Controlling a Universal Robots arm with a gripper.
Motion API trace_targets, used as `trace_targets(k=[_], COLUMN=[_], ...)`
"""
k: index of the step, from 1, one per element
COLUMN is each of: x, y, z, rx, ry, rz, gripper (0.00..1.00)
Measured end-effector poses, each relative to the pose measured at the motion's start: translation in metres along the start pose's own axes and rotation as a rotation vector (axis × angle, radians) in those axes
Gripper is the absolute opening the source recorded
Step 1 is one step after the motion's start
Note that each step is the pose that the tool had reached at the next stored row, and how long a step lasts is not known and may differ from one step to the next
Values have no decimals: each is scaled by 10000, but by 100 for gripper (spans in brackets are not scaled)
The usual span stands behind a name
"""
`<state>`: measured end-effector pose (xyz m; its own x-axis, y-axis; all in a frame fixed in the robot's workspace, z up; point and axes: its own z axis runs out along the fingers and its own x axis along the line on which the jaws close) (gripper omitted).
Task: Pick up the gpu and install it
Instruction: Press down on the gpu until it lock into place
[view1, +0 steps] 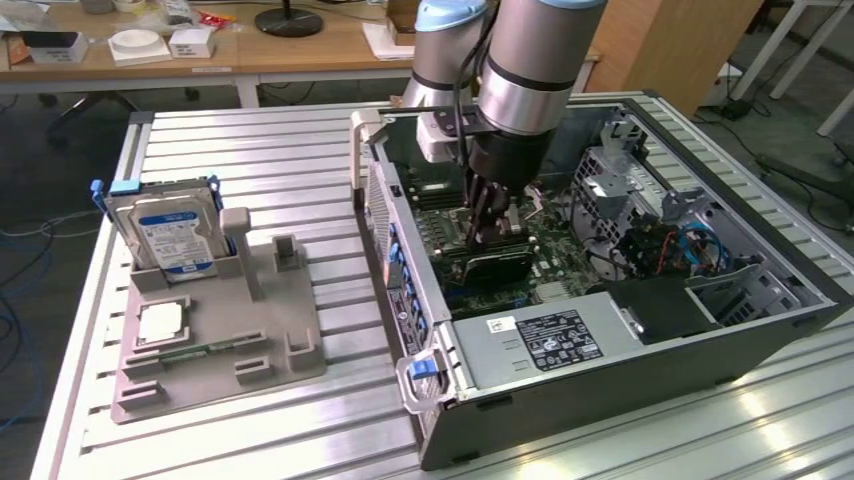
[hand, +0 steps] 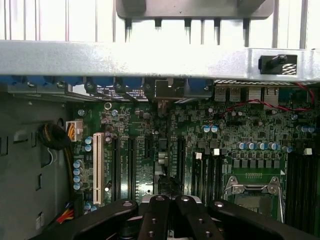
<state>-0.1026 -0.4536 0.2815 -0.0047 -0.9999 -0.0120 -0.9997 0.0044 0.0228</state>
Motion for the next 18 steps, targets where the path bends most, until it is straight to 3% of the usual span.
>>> trace_targets(k=[11, 16, 17, 18], x=[0, 1, 1, 1], y=[1, 135, 138, 138], z=[-1, -1, -1, -2], rx=[1, 19, -18, -97], ry=[-1, 0, 0, 4], rz=[-1, 0, 0, -1], gripper=[10, 10, 10, 10])
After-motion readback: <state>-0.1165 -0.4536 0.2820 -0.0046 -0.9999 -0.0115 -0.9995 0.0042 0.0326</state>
